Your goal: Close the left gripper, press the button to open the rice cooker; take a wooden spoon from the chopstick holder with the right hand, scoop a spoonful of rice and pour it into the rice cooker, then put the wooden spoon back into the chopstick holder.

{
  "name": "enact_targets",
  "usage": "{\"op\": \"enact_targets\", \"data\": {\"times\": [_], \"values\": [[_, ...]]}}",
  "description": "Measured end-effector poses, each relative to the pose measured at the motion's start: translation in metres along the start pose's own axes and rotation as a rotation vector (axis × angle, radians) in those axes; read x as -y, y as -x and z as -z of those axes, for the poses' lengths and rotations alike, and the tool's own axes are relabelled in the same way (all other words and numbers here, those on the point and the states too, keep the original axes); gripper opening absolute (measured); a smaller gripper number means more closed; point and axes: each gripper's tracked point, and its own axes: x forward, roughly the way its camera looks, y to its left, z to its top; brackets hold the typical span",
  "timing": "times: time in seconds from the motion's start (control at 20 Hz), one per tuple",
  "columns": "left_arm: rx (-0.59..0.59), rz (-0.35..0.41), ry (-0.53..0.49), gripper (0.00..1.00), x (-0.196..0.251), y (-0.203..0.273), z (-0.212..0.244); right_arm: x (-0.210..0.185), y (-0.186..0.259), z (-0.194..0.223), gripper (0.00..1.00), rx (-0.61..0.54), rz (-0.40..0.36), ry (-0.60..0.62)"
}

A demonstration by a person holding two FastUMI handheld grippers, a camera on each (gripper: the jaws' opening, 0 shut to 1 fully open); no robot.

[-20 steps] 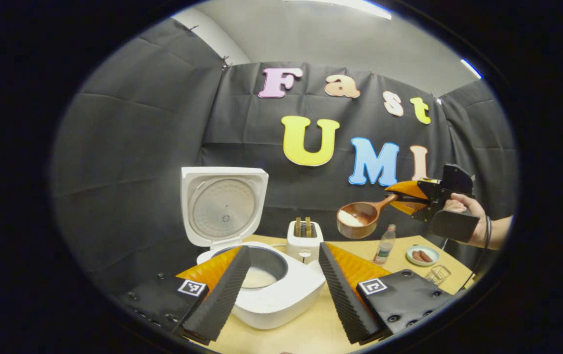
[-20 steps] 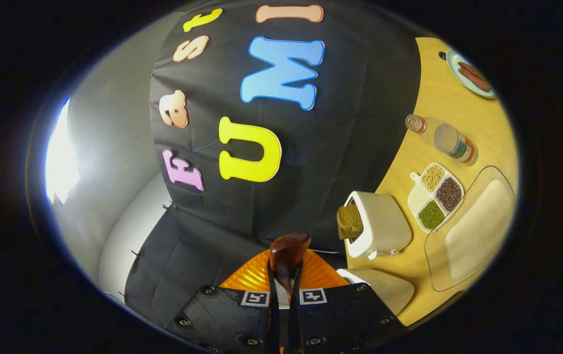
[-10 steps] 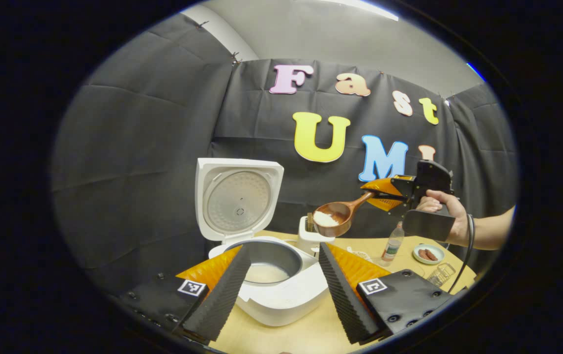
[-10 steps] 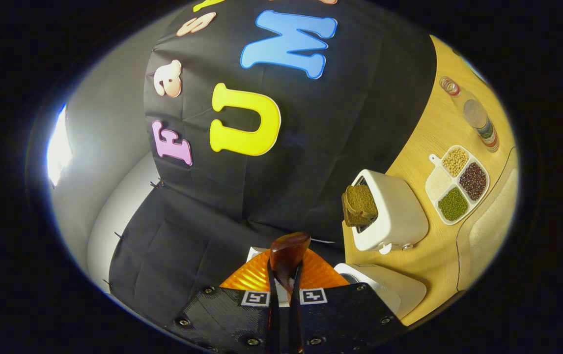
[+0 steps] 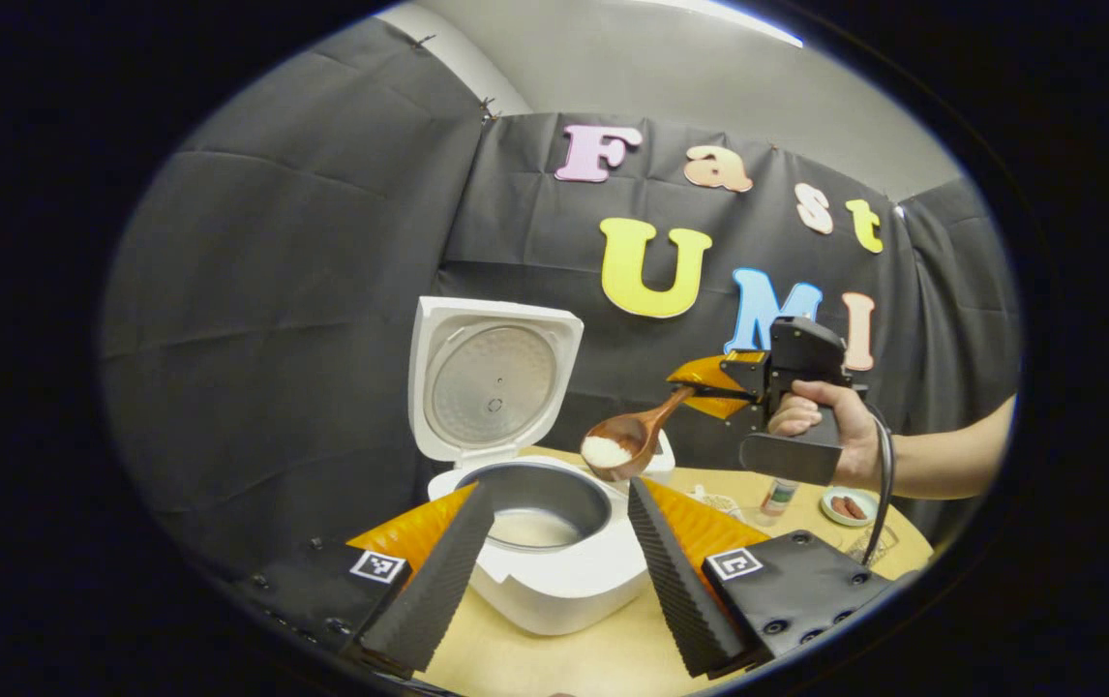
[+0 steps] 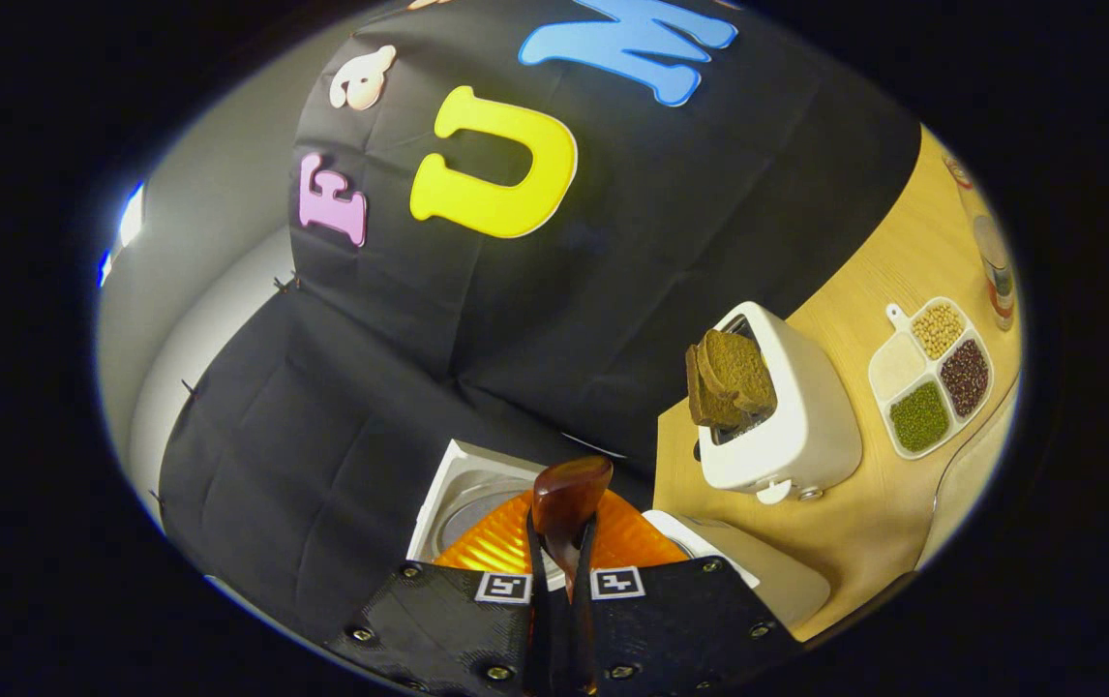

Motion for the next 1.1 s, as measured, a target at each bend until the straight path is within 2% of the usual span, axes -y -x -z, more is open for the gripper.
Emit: {"op": "enact_targets", "data": {"times": [0.3,0.5,0.85,1.1], "values": [[-0.001,-0.007,0.004,0.97,0.000,0.005,0.001,-0.011,-0.039,0.025,0.08,-0.067,0.042,0.250],[0.005,-0.020,0.007,0.97,-0.006,0.014,0.001,-0.020,-0.057,0.041,0.08,-0.101,0.056,0.467],[0.009,-0.034,0.022,0.97,-0.011,0.022,0.003,-0.043,-0.073,0.068,0.08,-0.137,0.054,0.729],[0.010,-0.034,0.024,0.97,-0.012,0.020,0.001,-0.061,-0.071,0.085,0.08,-0.158,0.005,0.971]]}}
